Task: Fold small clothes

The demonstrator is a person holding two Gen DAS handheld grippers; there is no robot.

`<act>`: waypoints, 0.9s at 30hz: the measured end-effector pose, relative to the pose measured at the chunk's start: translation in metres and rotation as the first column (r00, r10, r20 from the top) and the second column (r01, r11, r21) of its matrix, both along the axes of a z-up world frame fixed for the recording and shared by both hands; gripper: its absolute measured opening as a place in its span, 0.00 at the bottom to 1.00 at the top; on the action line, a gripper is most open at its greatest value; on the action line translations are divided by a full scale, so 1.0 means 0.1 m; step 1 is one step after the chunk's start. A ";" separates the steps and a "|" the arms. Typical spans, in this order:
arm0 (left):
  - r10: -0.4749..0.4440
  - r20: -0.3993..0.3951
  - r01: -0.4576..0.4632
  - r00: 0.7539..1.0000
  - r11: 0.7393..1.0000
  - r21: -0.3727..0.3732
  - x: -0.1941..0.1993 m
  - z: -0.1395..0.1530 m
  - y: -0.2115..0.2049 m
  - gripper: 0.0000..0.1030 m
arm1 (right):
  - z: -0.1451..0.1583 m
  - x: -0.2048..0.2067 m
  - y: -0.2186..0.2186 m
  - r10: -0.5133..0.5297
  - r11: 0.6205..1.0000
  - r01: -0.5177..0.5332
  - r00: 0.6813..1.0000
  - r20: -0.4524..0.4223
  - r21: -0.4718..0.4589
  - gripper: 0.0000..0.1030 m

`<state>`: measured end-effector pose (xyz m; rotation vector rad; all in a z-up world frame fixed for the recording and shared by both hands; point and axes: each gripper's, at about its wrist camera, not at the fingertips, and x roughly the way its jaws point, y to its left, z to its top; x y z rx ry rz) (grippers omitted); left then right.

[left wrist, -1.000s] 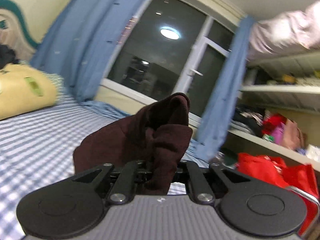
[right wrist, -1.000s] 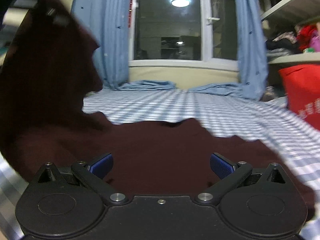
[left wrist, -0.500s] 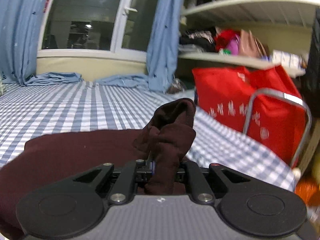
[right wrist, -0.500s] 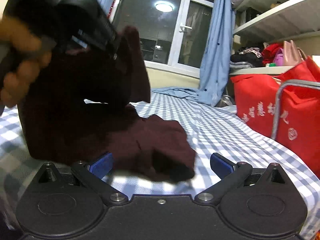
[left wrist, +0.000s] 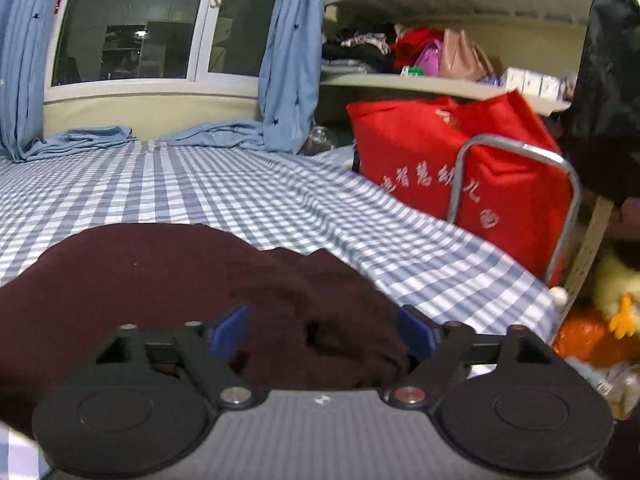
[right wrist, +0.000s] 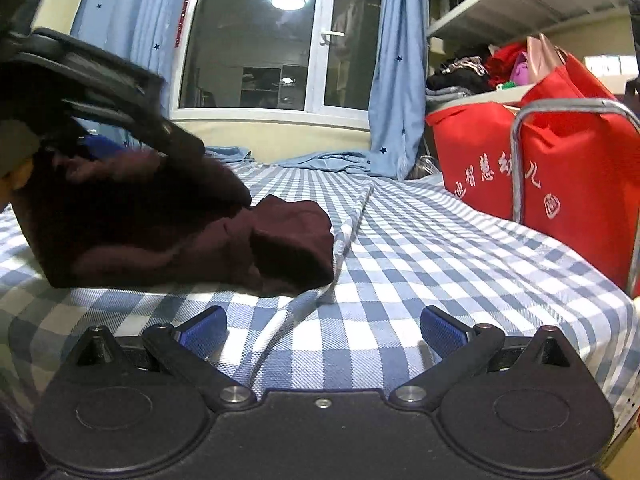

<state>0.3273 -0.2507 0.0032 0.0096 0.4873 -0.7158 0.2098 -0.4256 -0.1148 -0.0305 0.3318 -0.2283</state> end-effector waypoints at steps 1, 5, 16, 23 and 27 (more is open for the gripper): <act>0.003 0.004 -0.003 1.000 1.000 -0.012 -0.06 0.03 0.05 0.86 | 0.01 -0.03 0.00 -0.001 1.000 0.001 1.000 0.001 0.005 1.00; 0.048 0.039 -0.046 0.998 0.998 -0.044 -0.33 0.15 0.30 0.99 | 0.04 -0.09 0.01 0.004 0.999 -0.004 1.000 0.007 0.034 1.00; 0.313 0.061 -0.314 0.948 0.949 0.015 -0.74 0.07 1.13 0.99 | 0.31 -0.06 -0.02 0.067 0.986 -0.081 0.993 0.097 0.149 1.00; 0.453 0.006 -0.452 0.892 0.888 0.090 -0.36 -0.12 1.26 0.99 | 0.57 0.33 -0.12 0.209 0.892 -0.251 0.966 0.150 0.375 0.99; 0.454 0.004 -0.453 0.891 0.889 0.067 -0.18 -0.14 1.19 0.99 | 0.68 0.80 -0.19 0.274 0.813 -0.294 0.955 0.116 0.502 0.85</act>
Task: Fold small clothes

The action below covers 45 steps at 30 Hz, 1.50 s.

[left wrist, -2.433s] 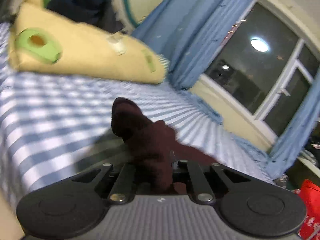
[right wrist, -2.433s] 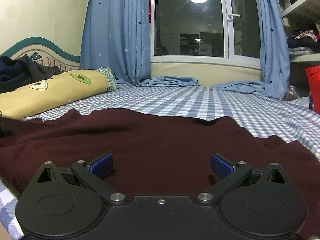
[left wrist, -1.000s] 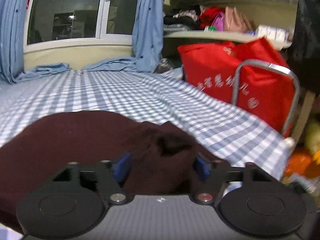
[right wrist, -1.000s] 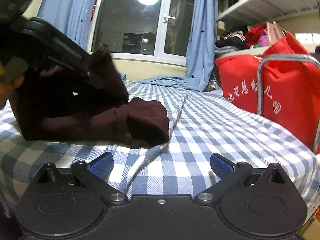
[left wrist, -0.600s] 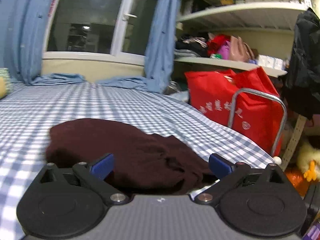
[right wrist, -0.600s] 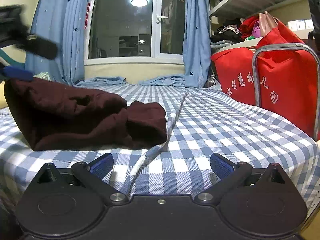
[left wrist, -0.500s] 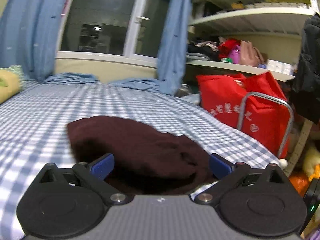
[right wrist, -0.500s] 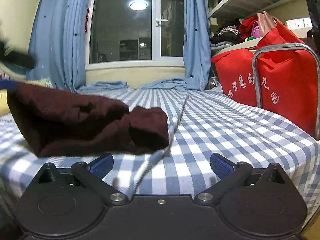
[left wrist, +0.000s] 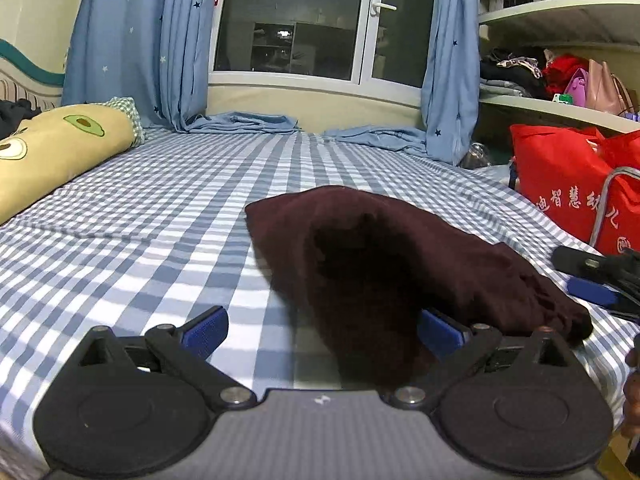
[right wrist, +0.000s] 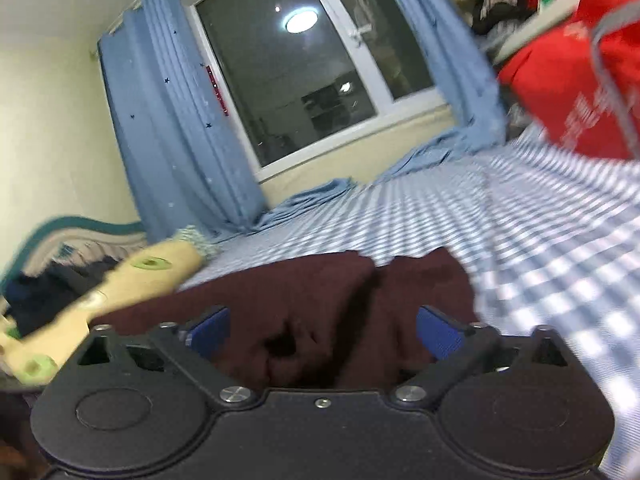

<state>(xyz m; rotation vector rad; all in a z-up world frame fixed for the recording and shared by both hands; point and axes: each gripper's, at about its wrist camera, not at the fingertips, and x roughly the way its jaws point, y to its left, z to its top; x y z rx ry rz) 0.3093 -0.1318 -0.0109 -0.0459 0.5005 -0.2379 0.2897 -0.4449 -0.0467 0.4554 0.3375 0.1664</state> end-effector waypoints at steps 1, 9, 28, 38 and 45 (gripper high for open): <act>0.000 0.005 0.000 1.000 1.000 0.015 0.03 -0.01 -0.03 0.99 | 0.00 0.11 0.00 0.007 1.000 -0.006 0.999 -0.031 0.009 0.77; -0.053 0.092 0.042 0.994 0.993 0.112 -0.01 -0.05 -0.23 0.84 | -0.13 0.76 0.04 0.059 0.997 -0.048 0.976 -0.211 0.060 0.48; -0.318 0.213 0.144 0.924 0.804 0.578 -0.30 -0.05 -1.18 0.57 | 0.45 0.50 -0.57 -0.093 0.991 0.093 0.996 0.002 -0.097 0.05; -0.524 0.091 0.242 0.847 0.532 0.812 -0.40 -0.23 -1.43 0.43 | -0.14 0.46 -0.70 -0.131 0.986 0.117 0.983 -0.127 -0.116 0.05; -0.576 0.045 0.229 0.816 0.394 0.890 -0.37 -0.45 -1.51 0.41 | -0.19 0.50 -0.60 -0.160 0.964 0.127 0.979 -0.126 -0.232 0.06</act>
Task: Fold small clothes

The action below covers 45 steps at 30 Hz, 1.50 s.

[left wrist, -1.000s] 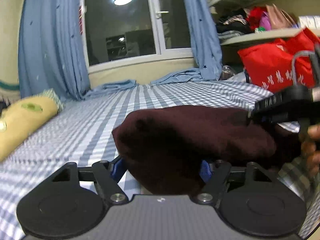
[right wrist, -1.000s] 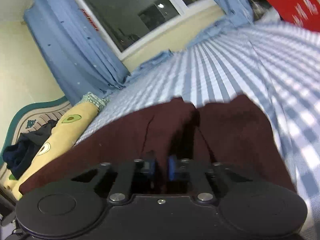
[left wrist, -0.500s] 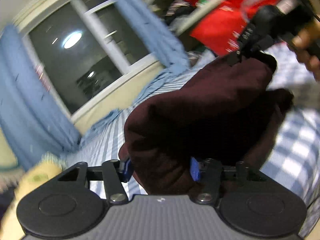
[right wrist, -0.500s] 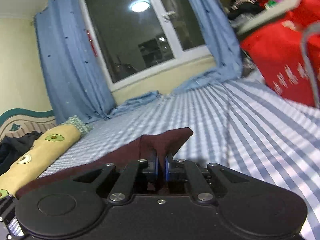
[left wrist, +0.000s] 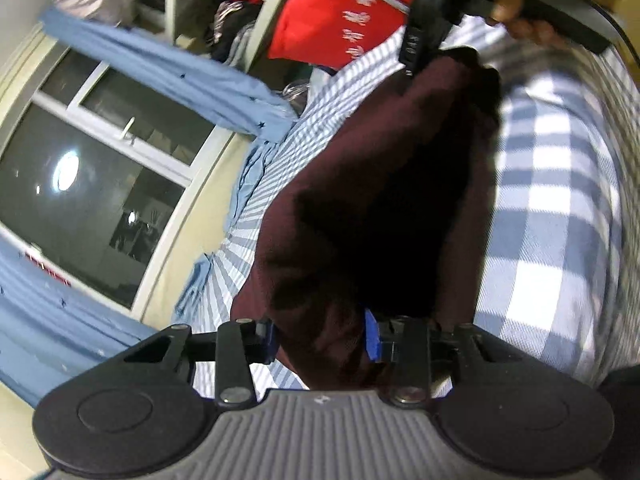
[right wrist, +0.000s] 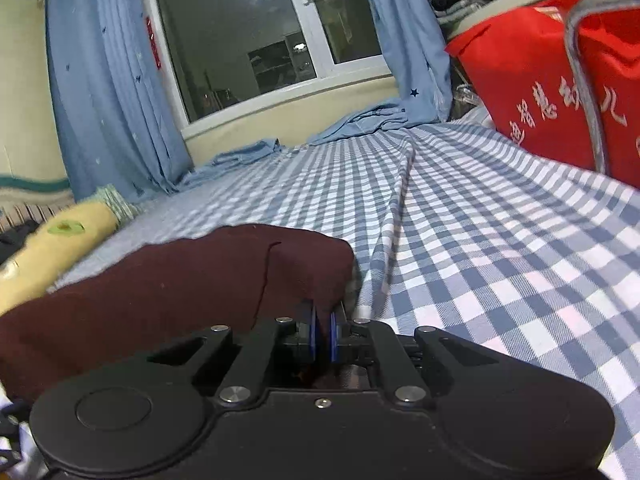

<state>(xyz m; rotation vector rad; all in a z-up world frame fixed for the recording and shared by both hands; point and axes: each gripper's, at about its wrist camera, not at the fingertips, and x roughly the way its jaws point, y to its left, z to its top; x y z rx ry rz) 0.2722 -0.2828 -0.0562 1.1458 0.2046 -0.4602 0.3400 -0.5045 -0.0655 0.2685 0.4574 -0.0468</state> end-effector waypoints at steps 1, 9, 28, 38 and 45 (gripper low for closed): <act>-0.007 0.001 0.007 1.000 1.000 -0.004 0.00 0.00 0.01 0.41 | 0.00 0.01 0.01 0.000 1.000 0.000 1.000 -0.005 -0.008 0.06; -0.003 -0.136 -0.028 0.991 0.974 -0.227 -0.01 0.27 0.34 0.86 | 0.12 0.02 0.08 0.021 0.998 -0.021 1.000 0.005 -0.059 0.07; 0.026 -0.549 -0.496 0.836 0.463 -0.734 0.99 1.12 0.81 0.99 | 0.25 -0.14 0.39 -0.014 0.971 0.039 0.994 0.109 -0.238 0.71; 0.173 -0.572 -0.555 0.802 0.570 -0.606 1.13 0.60 0.65 1.00 | -0.04 -0.16 0.51 0.013 0.970 0.008 0.996 0.083 -0.243 0.94; 0.177 -0.622 -0.599 0.763 0.554 -0.578 1.09 0.22 0.75 1.00 | -0.24 -0.20 0.58 0.011 0.976 0.007 0.997 0.080 -0.219 0.94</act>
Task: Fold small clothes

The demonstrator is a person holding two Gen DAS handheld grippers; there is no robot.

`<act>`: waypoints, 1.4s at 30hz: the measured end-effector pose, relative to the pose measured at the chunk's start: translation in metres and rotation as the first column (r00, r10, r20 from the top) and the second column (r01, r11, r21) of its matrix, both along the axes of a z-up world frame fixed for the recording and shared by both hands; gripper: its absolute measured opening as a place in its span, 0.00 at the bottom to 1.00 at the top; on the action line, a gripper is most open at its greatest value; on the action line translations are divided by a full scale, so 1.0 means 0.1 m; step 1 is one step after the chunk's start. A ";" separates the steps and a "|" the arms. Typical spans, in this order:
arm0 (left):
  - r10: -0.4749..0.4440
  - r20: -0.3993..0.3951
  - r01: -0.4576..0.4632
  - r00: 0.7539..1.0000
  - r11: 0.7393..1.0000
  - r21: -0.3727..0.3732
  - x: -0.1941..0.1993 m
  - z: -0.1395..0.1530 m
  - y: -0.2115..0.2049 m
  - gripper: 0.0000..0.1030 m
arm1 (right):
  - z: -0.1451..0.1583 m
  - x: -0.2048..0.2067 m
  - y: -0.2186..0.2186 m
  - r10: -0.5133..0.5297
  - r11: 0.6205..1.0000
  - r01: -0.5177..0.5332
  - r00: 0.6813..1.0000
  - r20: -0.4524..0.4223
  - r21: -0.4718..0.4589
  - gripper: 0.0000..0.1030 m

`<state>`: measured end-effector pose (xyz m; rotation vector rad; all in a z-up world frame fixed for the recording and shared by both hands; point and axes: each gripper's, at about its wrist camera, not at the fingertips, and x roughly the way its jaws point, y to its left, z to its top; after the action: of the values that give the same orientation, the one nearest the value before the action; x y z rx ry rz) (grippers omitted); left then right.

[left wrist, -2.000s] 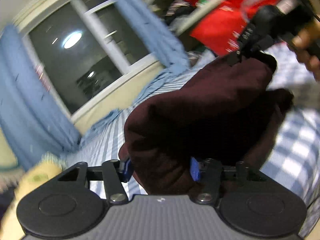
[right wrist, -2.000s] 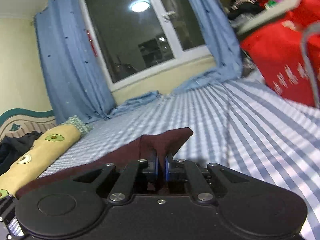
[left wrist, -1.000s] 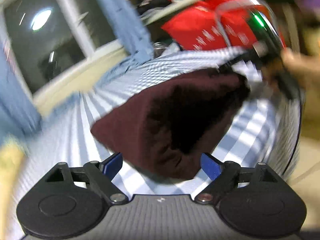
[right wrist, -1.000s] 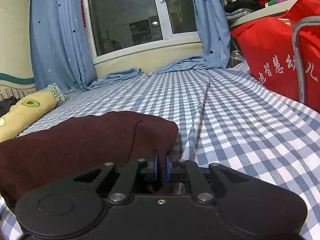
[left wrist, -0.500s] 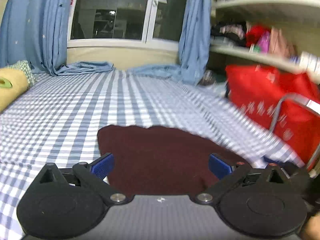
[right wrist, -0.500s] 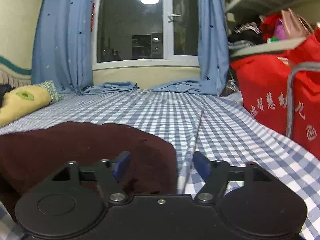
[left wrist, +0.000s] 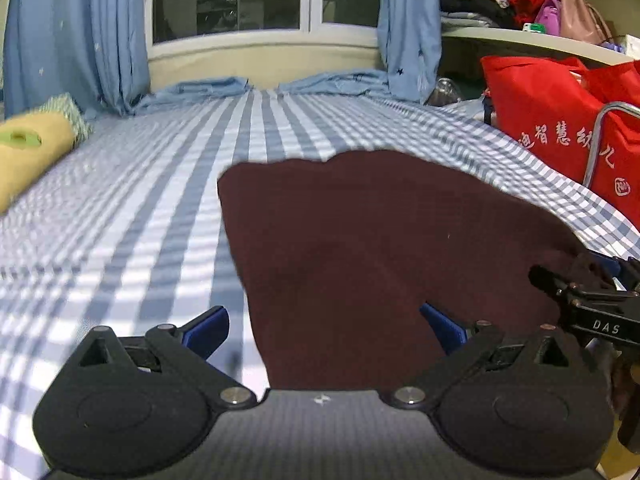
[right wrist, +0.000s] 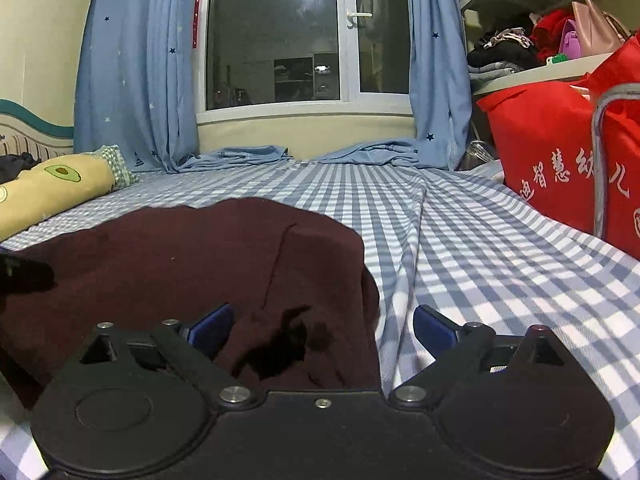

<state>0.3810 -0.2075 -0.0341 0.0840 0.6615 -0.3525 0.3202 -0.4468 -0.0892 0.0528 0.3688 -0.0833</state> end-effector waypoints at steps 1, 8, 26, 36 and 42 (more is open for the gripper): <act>0.004 -0.017 -0.004 1.000 1.000 -0.025 0.02 -0.06 0.02 1.00 | -0.02 -0.01 0.00 -0.005 1.000 0.005 1.000 0.001 0.006 0.94; 0.038 -0.069 -0.048 0.997 0.987 -0.150 0.03 -0.27 0.19 1.00 | -0.08 -0.05 -0.03 -0.012 0.999 0.012 1.000 0.008 0.036 0.92; 0.075 -0.079 -0.088 0.994 0.981 -0.173 0.02 -0.21 0.14 1.00 | -0.10 -0.06 -0.15 0.008 0.990 -0.006 1.000 -0.013 0.140 0.95; 0.071 -0.064 -0.087 0.995 0.950 -0.299 -0.03 -0.30 0.31 0.99 | -0.14 -0.37 -0.02 -0.083 0.992 0.071 0.990 0.117 0.107 0.99; 0.045 -0.049 -0.060 0.998 0.930 -0.364 0.00 -0.42 0.38 1.00 | -0.28 -0.77 0.04 -0.150 0.959 0.092 0.967 0.206 0.268 0.99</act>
<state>0.3813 -0.1695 -0.0760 -0.2973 0.6269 -0.4210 0.2430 -0.4432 -0.1176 0.3390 0.1469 -0.1501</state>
